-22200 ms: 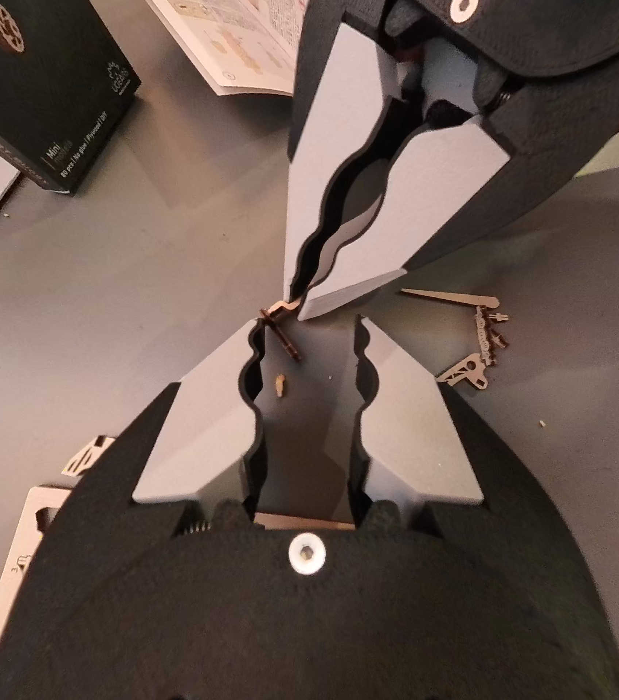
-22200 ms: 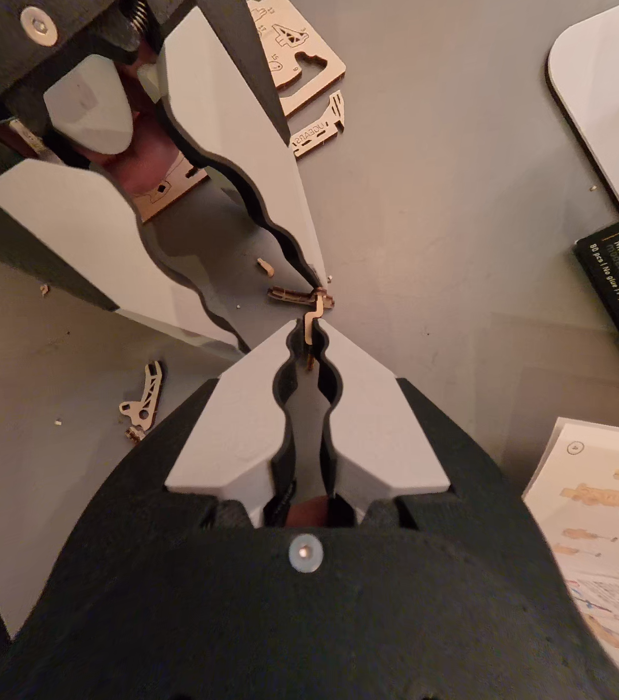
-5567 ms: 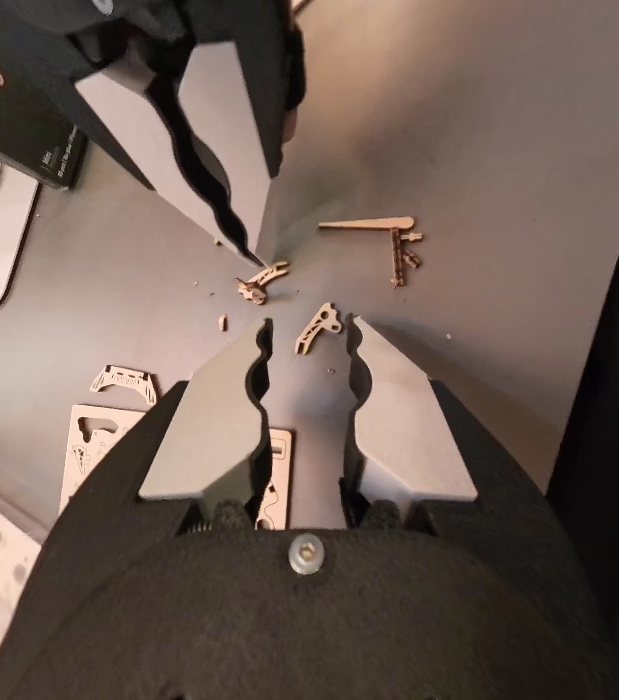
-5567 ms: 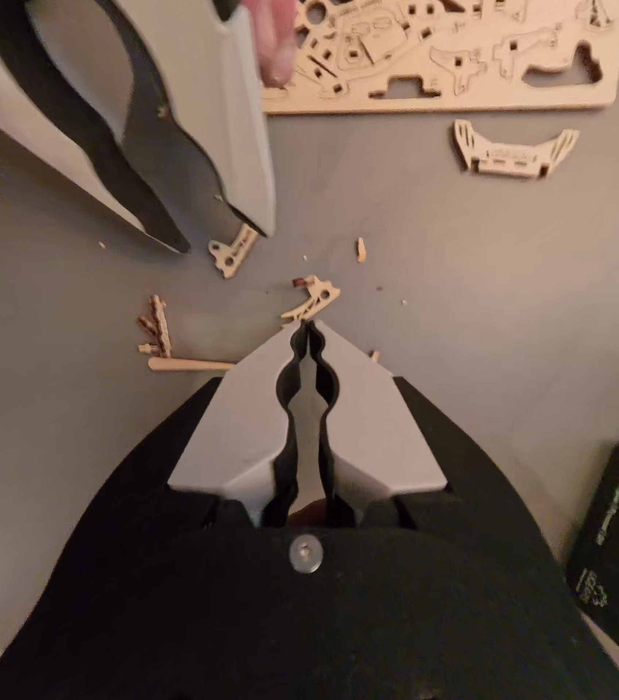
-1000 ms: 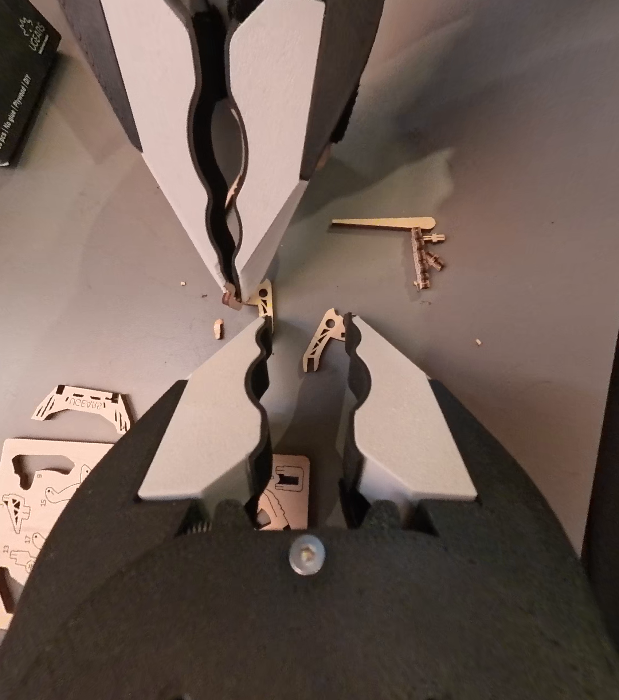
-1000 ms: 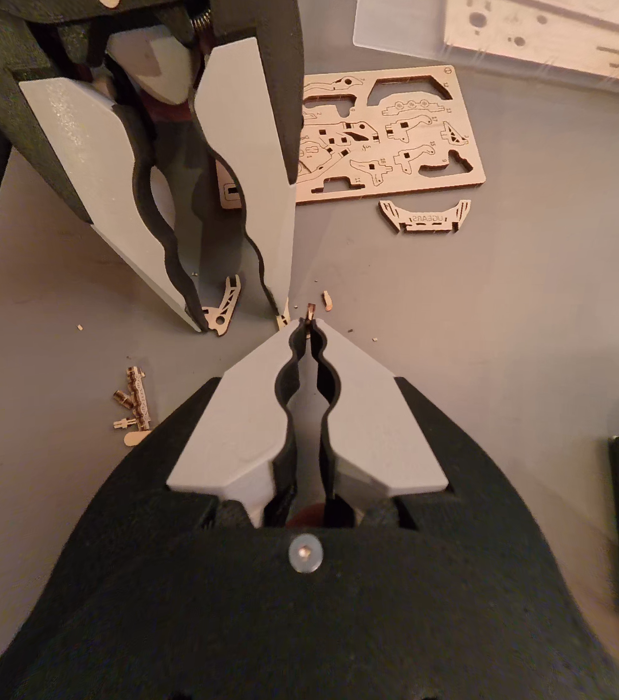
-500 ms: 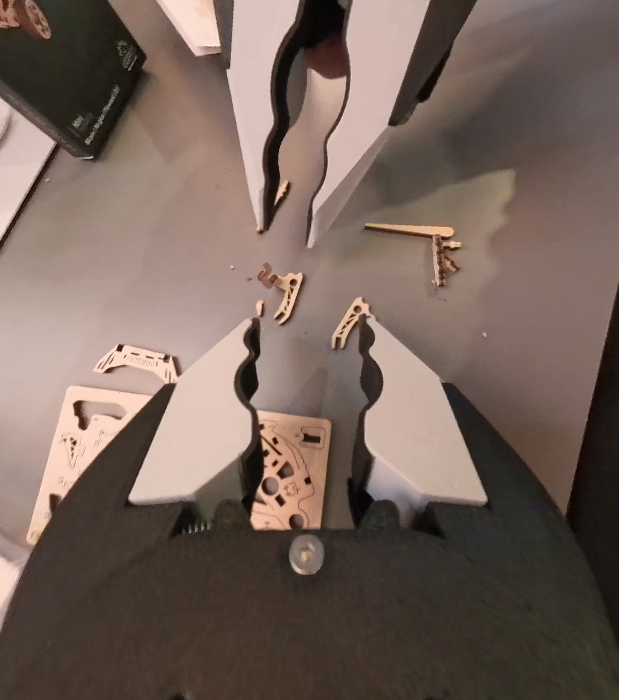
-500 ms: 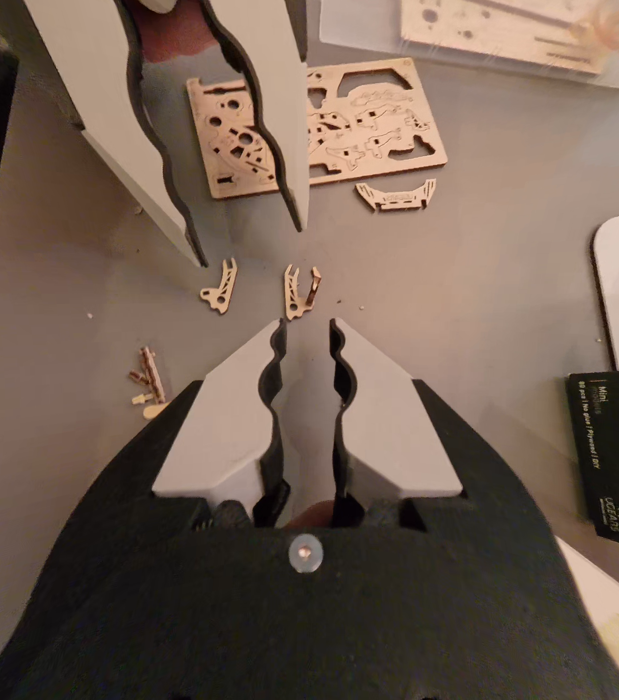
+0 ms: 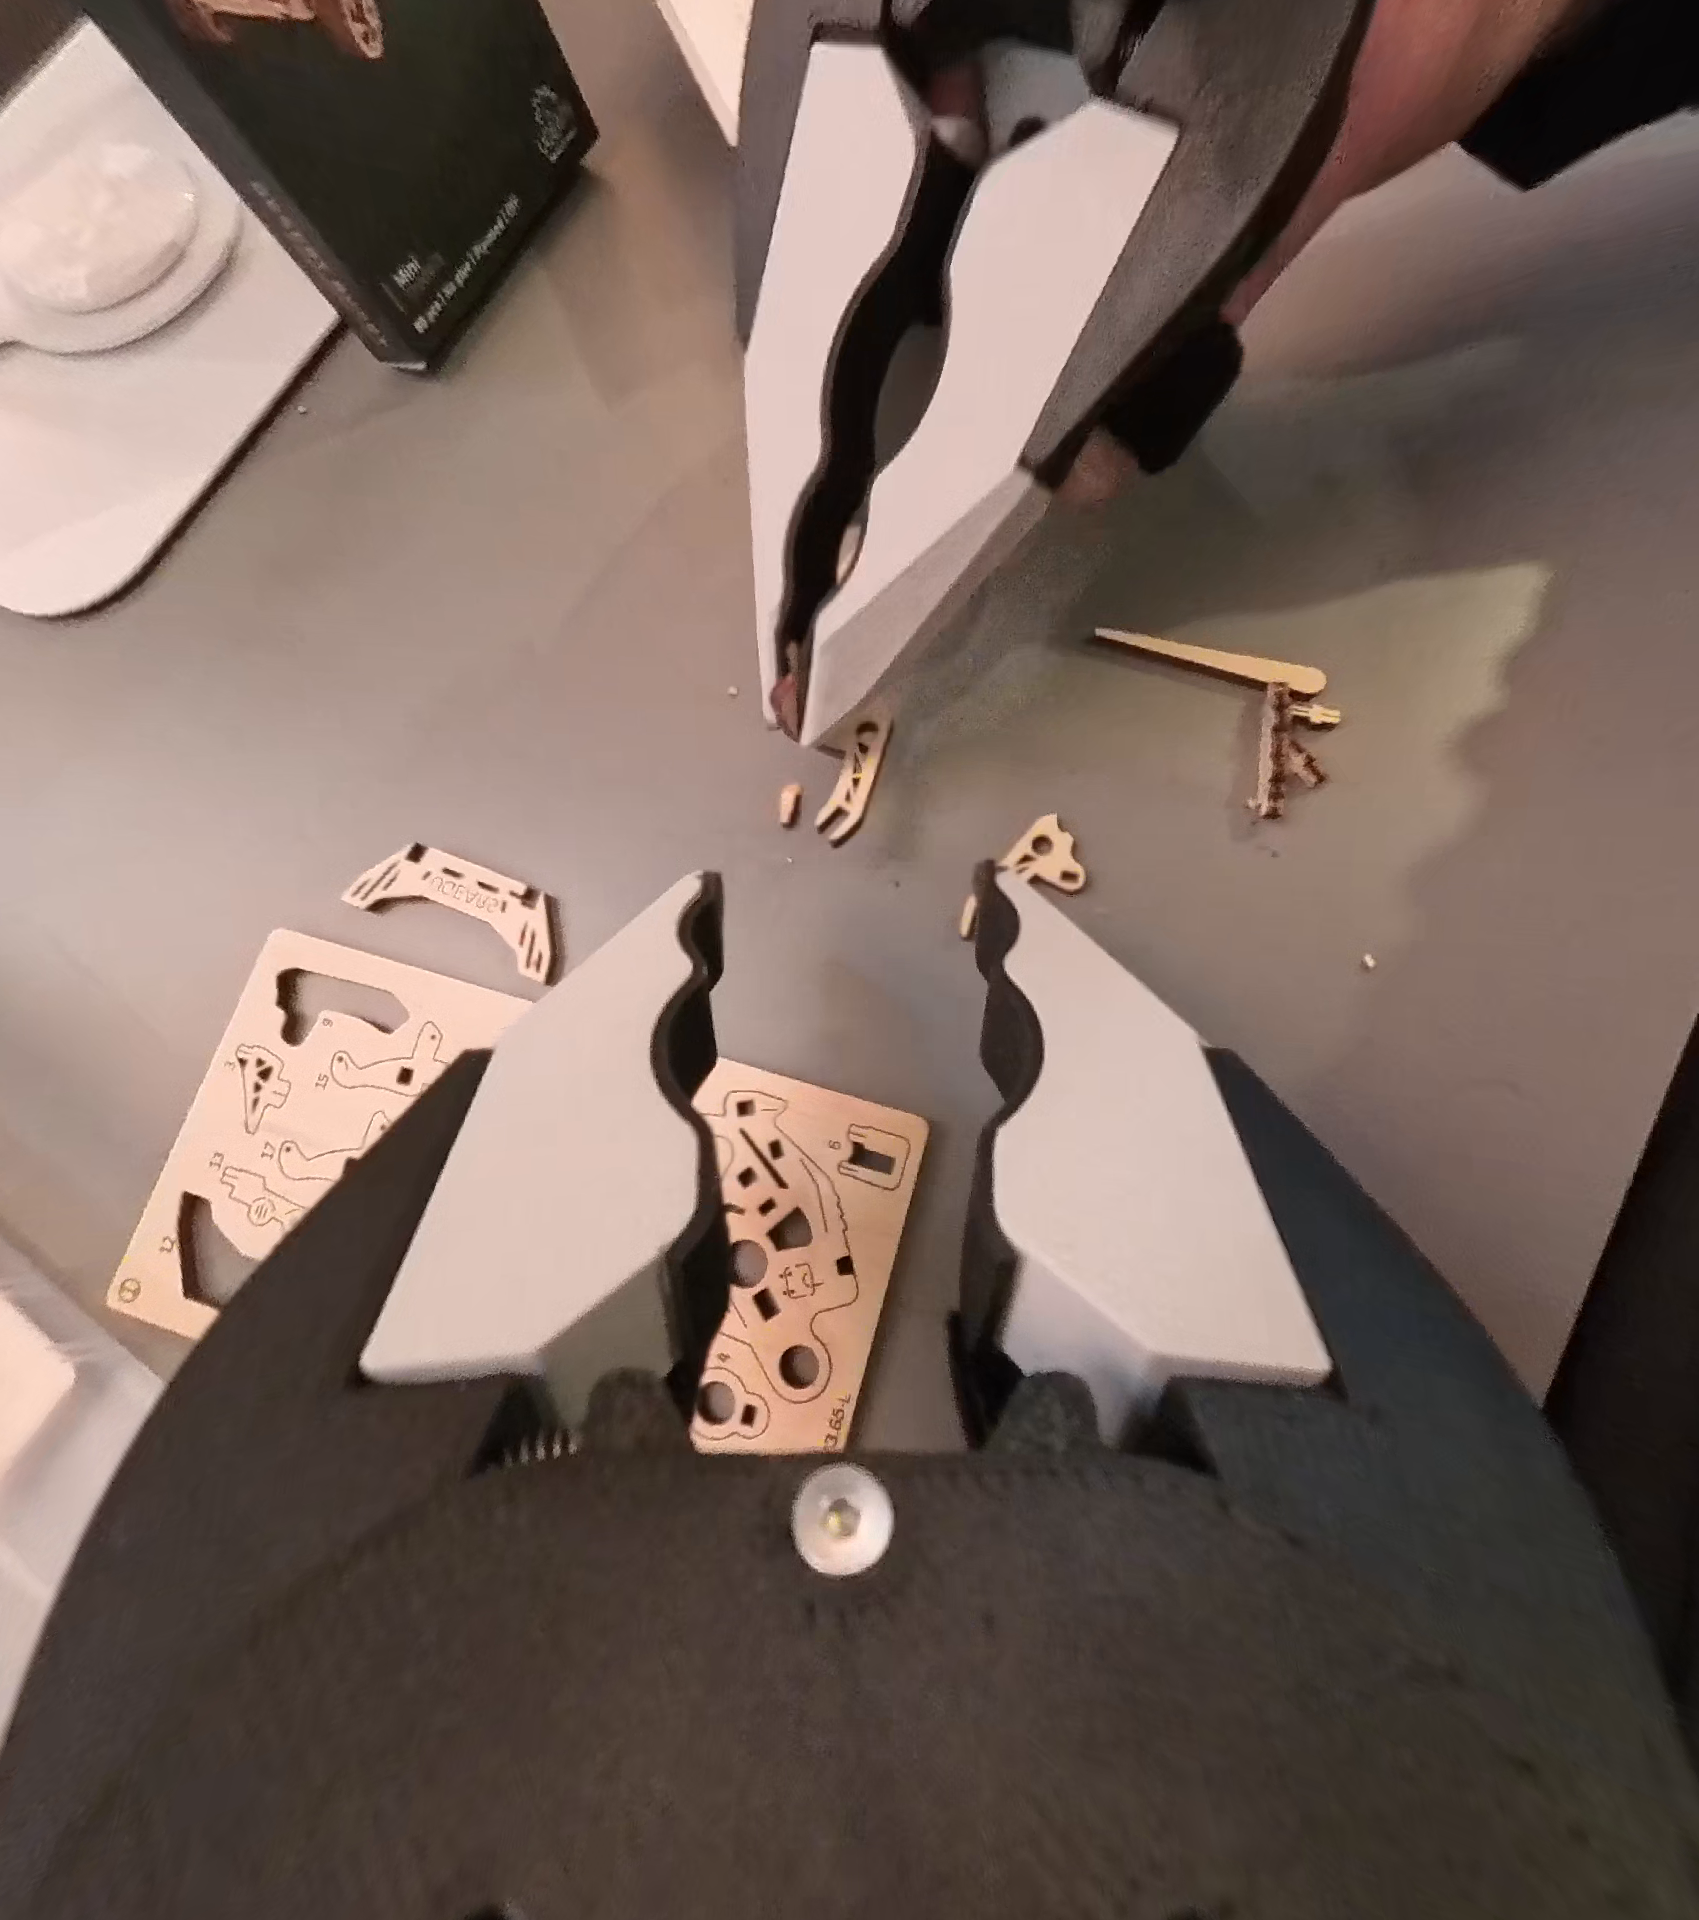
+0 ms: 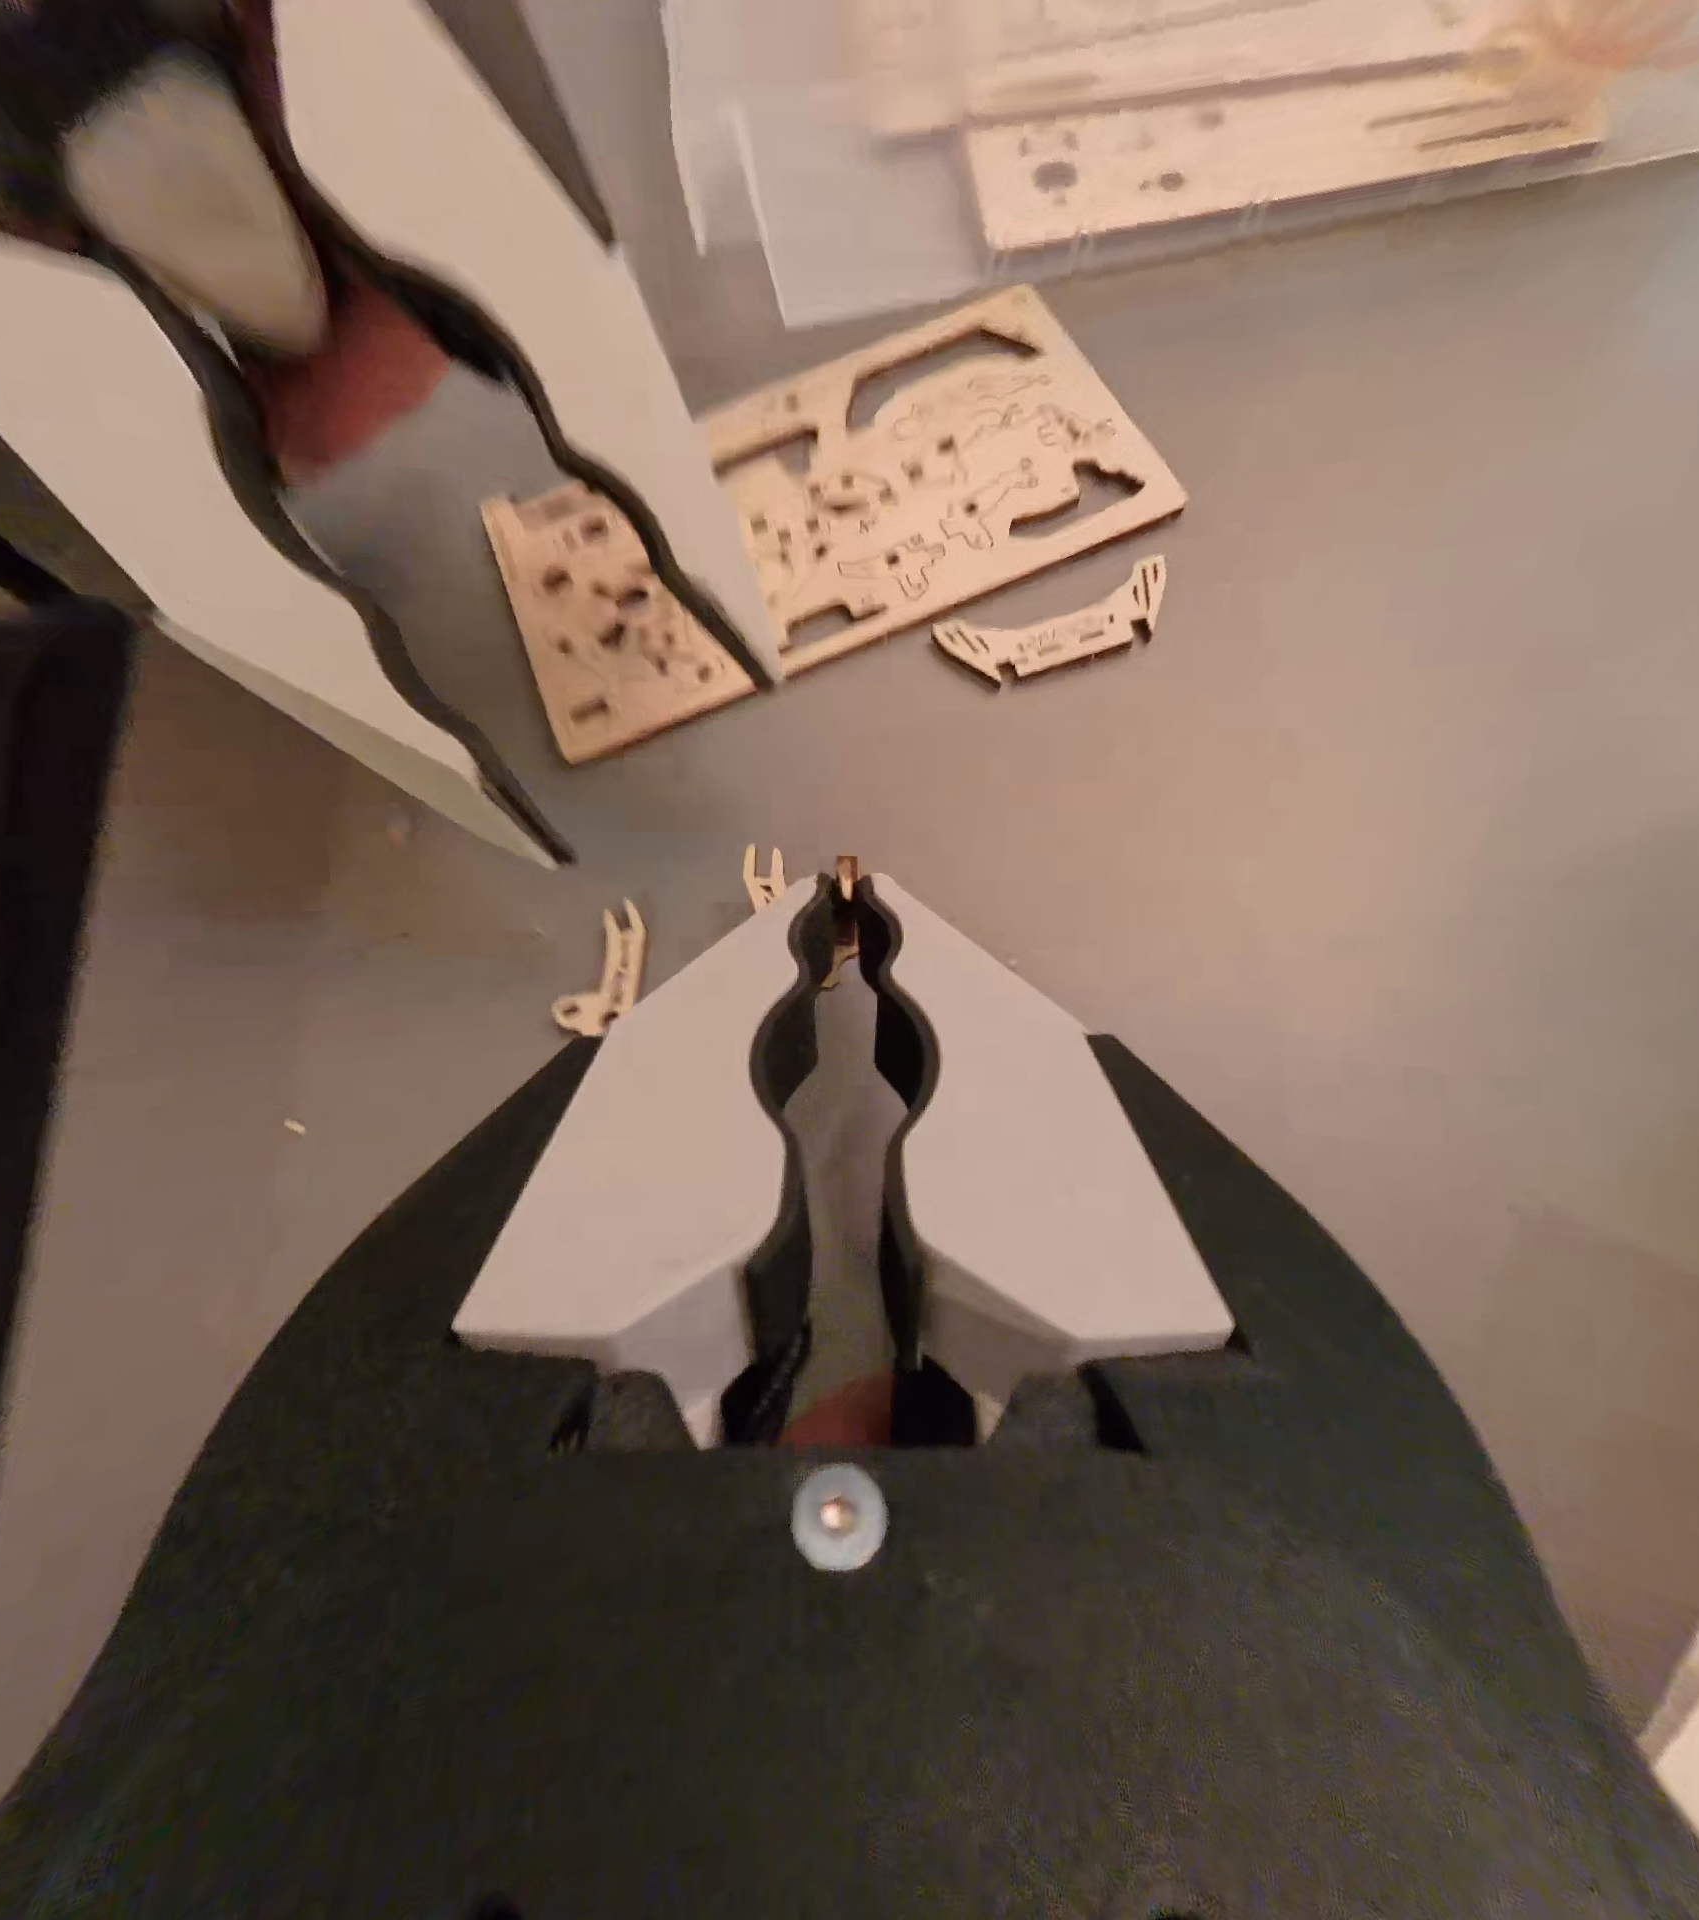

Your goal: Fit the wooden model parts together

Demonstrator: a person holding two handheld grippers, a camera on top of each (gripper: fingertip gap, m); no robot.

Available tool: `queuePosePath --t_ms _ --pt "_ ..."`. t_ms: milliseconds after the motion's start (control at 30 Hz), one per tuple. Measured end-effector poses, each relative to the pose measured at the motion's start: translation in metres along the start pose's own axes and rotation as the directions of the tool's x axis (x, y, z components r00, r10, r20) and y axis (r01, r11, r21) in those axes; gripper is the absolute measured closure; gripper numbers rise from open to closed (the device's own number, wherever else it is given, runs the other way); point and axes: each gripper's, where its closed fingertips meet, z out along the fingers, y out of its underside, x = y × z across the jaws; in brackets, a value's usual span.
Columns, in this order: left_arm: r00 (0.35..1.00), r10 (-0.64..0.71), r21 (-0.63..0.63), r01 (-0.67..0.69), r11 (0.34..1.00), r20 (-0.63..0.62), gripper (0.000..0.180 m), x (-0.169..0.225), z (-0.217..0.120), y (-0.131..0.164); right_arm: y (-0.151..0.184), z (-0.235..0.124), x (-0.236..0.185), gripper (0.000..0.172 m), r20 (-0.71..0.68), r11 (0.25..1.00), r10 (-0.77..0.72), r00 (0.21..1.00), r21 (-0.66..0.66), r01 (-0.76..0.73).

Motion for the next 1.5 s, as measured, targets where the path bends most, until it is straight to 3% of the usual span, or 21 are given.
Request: queuePosePath --t_ms 33,167,300,467,600,733,867,1100,1333,1500 --pt "1.0 -0.016 0.016 0.016 1.0 0.004 0.135 -0.001 -0.001 -0.003 -0.007 -0.005 -0.003 0.17 0.037 0.997 0.058 0.998 0.045 -0.06" --pt "0.998 -0.062 0.123 0.061 0.99 0.004 0.139 0.0 -0.015 -0.025 -0.036 -0.028 -0.015 0.171 0.203 0.932 0.261 0.944 0.203 -0.302" --pt "0.979 -0.196 0.286 0.203 0.937 -0.052 0.146 0.004 -0.034 -0.052 -0.064 -0.054 -0.023 0.17 0.382 0.787 0.387 0.839 0.337 -0.517" --pt "0.93 -0.324 0.465 0.368 0.805 -0.176 0.144 0.007 -0.06 -0.078 -0.071 -0.067 -0.028 0.171 0.457 0.67 0.427 0.78 0.419 -0.613" --pt "0.915 -0.351 0.508 0.403 0.761 -0.2 0.143 0.012 -0.068 -0.088 -0.076 -0.071 -0.038 0.17 0.51 0.617 0.421 0.75 0.445 -0.649" --pt "0.906 -0.373 0.529 0.421 0.737 -0.202 0.163 0.012 -0.069 -0.093 -0.082 -0.074 -0.047 0.171 0.541 0.598 0.404 0.738 0.454 -0.661" --pt "0.915 -0.347 0.53 0.402 0.747 -0.205 0.171 0.018 -0.069 -0.095 -0.083 -0.075 -0.05 0.171 0.56 0.572 0.408 0.721 0.458 -0.68" --pt "0.91 -0.347 0.556 0.413 0.721 -0.225 0.174 0.022 -0.072 -0.098 -0.086 -0.078 -0.053 0.17 0.536 0.565 0.395 0.746 0.499 -0.657" --pt "0.886 -0.354 0.61 0.463 0.642 -0.3 0.174 0.021 -0.083 -0.104 -0.095 -0.082 -0.057 0.17 0.481 0.586 0.363 0.798 0.549 -0.597" --pt "0.865 -0.364 0.638 0.501 0.585 -0.345 0.175 0.011 -0.098 -0.106 -0.098 -0.088 -0.061 0.143 0.437 0.624 0.336 0.834 0.56 -0.545"
